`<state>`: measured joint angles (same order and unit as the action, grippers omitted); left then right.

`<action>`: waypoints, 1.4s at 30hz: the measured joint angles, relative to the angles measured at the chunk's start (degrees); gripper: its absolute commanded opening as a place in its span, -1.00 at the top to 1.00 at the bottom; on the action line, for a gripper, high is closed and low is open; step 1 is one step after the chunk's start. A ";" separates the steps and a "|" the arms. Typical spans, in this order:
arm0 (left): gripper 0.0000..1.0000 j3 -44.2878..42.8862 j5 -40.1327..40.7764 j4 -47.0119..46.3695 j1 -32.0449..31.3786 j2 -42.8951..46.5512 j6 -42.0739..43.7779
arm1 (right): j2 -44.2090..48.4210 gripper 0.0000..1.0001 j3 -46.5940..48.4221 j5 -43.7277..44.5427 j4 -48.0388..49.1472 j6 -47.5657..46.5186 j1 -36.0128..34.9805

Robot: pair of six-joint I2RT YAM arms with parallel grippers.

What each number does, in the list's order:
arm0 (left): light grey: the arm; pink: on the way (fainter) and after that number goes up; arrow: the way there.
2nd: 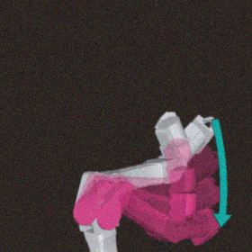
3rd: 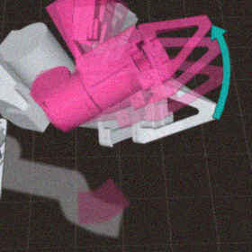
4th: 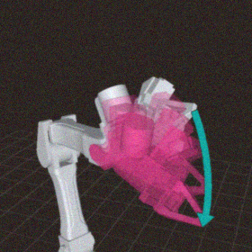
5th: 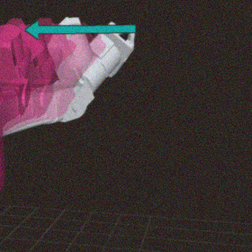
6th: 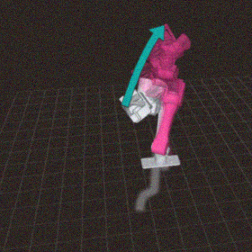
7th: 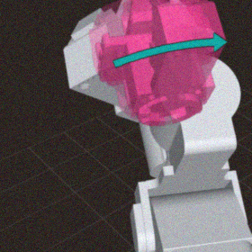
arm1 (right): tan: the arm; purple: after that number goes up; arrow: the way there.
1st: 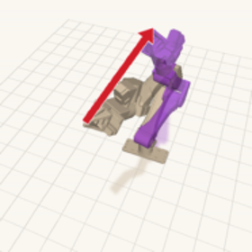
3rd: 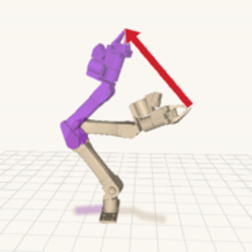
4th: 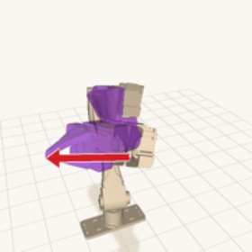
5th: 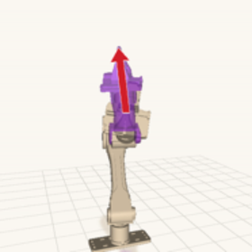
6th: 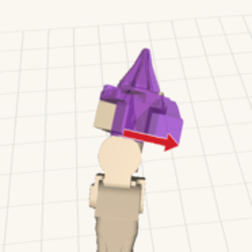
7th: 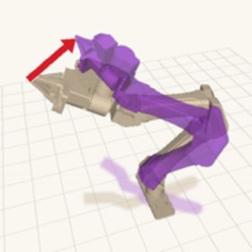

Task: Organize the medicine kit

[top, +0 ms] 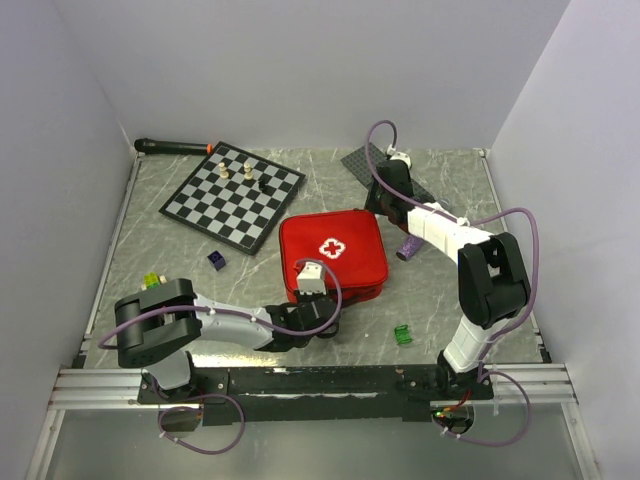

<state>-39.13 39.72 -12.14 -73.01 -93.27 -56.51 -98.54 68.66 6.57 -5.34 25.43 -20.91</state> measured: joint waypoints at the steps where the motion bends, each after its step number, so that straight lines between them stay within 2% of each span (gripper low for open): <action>1: 0.99 -0.57 0.26 1.09 -0.07 -0.20 -0.44 | 0.00 0.50 0.04 -0.11 -0.11 0.00 0.00; 5: 0.98 -3.48 1.88 6.03 -0.39 -1.11 -1.70 | 0.55 0.09 0.13 -1.31 -0.09 1.11 -0.48; 7: 0.85 -4.17 2.14 7.37 -0.48 -1.14 -1.84 | 1.44 -0.08 0.13 -1.46 -0.13 1.60 -0.74; 10: 0.39 -4.92 2.29 9.64 -0.50 -0.92 -1.03 | 3.48 -0.30 0.13 -2.58 -0.11 2.45 -0.85; 13: -0.23 -5.42 2.08 13.11 -1.40 -0.35 2.38 | 6.14 -0.48 0.11 -2.75 -0.44 3.19 -0.74; 18: -0.84 -6.03 2.80 21.09 -2.21 2.91 5.18 | 13.51 -0.56 -1.64 -0.20 -1.90 4.02 1.03; 19: -0.87 -6.10 2.82 22.23 -2.21 3.54 5.31 | 15.30 -0.55 -2.25 0.52 -2.10 4.15 1.36; 21: -0.89 -6.32 3.17 25.22 -2.25 4.92 5.22 | 18.67 -0.50 -3.67 1.86 -2.38 4.11 1.84; 26: -0.99 -6.43 3.50 32.57 -2.93 11.45 4.90 | 22.58 -0.11 -6.49 2.82 -2.99 3.45 2.03; 28: -0.93 -6.43 3.72 34.40 -3.08 15.26 4.74 | 22.38 0.02 -7.56 2.62 -3.41 3.28 2.03; 32: -0.93 -6.05 4.11 34.45 -2.75 25.00 4.61 | 21.97 0.49 -11.45 1.25 -3.52 3.04 2.03; 37: -0.93 -3.76 4.28 31.41 -1.05 35.04 4.83 | 16.52 0.60 -11.91 0.31 -3.89 3.02 2.12; 42: -0.95 -3.19 4.57 31.45 0.46 36.33 4.46 | 7.34 0.67 -8.59 -0.61 -6.21 3.54 4.28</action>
<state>-42.33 44.29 19.31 -72.55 -56.95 -52.05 -91.20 60.07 5.96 -11.55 28.97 -16.62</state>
